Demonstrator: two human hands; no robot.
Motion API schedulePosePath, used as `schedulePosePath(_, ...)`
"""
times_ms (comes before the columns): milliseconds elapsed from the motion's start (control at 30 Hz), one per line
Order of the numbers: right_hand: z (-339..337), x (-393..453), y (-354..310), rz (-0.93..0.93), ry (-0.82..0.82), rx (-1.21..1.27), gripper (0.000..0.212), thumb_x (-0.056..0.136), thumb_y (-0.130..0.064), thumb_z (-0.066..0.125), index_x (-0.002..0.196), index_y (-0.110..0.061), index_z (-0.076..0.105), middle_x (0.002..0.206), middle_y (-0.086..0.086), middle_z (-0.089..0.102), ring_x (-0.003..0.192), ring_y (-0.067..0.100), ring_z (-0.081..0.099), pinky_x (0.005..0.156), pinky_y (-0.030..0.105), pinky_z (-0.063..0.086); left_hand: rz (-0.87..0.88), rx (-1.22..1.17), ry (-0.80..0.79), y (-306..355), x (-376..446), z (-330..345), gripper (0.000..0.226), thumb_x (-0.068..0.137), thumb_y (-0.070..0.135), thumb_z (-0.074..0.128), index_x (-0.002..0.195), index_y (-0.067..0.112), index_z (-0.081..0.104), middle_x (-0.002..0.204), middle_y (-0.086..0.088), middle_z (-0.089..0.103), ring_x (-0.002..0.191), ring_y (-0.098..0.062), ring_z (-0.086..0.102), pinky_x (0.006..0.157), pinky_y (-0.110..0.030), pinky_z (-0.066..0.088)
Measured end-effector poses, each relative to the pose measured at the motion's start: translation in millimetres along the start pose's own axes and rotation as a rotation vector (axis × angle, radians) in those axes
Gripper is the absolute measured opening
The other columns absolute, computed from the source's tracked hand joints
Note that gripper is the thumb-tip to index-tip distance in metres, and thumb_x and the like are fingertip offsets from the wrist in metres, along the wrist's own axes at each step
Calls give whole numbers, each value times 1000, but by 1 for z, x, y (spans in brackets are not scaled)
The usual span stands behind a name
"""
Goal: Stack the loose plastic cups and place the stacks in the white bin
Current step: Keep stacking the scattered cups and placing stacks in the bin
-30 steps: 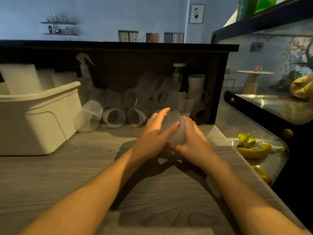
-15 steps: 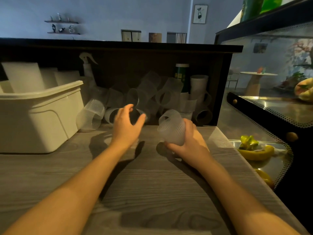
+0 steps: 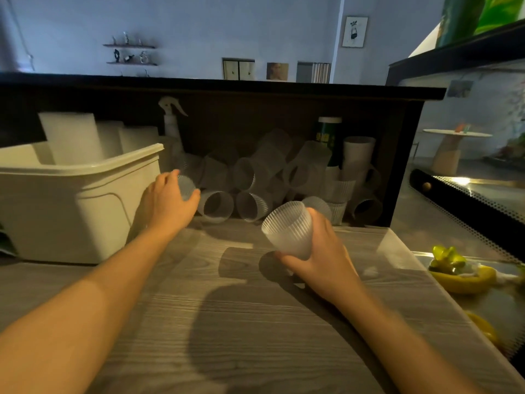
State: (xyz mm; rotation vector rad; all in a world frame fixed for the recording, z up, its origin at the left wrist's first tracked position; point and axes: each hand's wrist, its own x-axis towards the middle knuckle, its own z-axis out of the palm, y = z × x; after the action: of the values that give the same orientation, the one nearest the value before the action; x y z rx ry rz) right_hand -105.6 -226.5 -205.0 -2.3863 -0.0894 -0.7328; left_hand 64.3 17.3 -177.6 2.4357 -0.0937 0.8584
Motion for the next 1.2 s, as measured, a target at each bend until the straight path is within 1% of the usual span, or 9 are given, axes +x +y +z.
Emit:
schedulePosePath(167,5,2,3,9,-31,13,84,75,-46,77,140,-37,25,133,-14,39,110,8,48,85,29,49,-65,243,-125,4,28,11,69,88,48,63,137,4,40,136,-23,49,124,-42,46,102,-47,39)
schedulePosePath(300,4,2,6,28,-21,20,83,74,-47,77,139,-37,27,132,-14,40,110,8,49,86,31,50,-22,322,-81,-1,28,15,65,86,38,70,135,7,40,133,-22,49,119,-43,48,98,-48,42)
schedulePosePath(567,5,1,4,12,-35,25,83,75,-47,76,140,-34,27,132,-12,41,111,11,50,84,32,49,116,36,87,9,3,-5,81,84,36,72,148,11,29,138,-17,43,119,-38,49,94,-47,44)
schedulePosePath(767,2,-1,4,23,-32,-5,83,73,-47,78,138,-31,28,132,-8,42,113,15,50,87,33,47,220,-323,92,29,-29,-20,61,81,43,75,129,15,47,125,-7,52,109,-20,51,80,-26,46)
schedulePosePath(833,1,0,3,35,-36,2,87,71,-52,79,138,-30,28,134,-8,42,114,15,49,90,35,47,248,-412,62,35,-43,-24,55,84,42,72,128,18,52,122,-2,52,106,-14,51,77,-20,47)
schedulePosePath(900,0,-1,2,36,-30,15,89,69,-56,78,138,-29,29,135,-8,42,115,14,48,90,35,46,256,-513,4,43,-52,-28,48,87,41,68,129,22,55,121,0,52,106,-11,54,80,-23,52)
schedulePosePath(1033,1,-1,1,-5,-50,-100,84,73,-46,77,139,-27,30,132,-2,43,115,18,50,91,38,47,238,-698,-195,58,-70,-35,51,80,45,69,125,28,51,115,9,56,101,0,58,74,-15,51)
schedulePosePath(1133,1,0,0,-46,-39,-170,83,73,-40,77,140,-27,30,130,-2,44,117,18,47,91,38,46,289,-684,-307,62,-79,-35,45,70,58,66,107,35,55,106,13,61,97,1,61,75,-21,57)
schedulePosePath(1200,1,-1,-1,-77,-58,-230,83,74,-39,76,140,-27,28,130,-2,42,118,18,44,91,36,46,328,-652,-364,61,-83,-33,47,73,66,68,108,35,58,105,13,63,98,-1,61,78,-26,58)
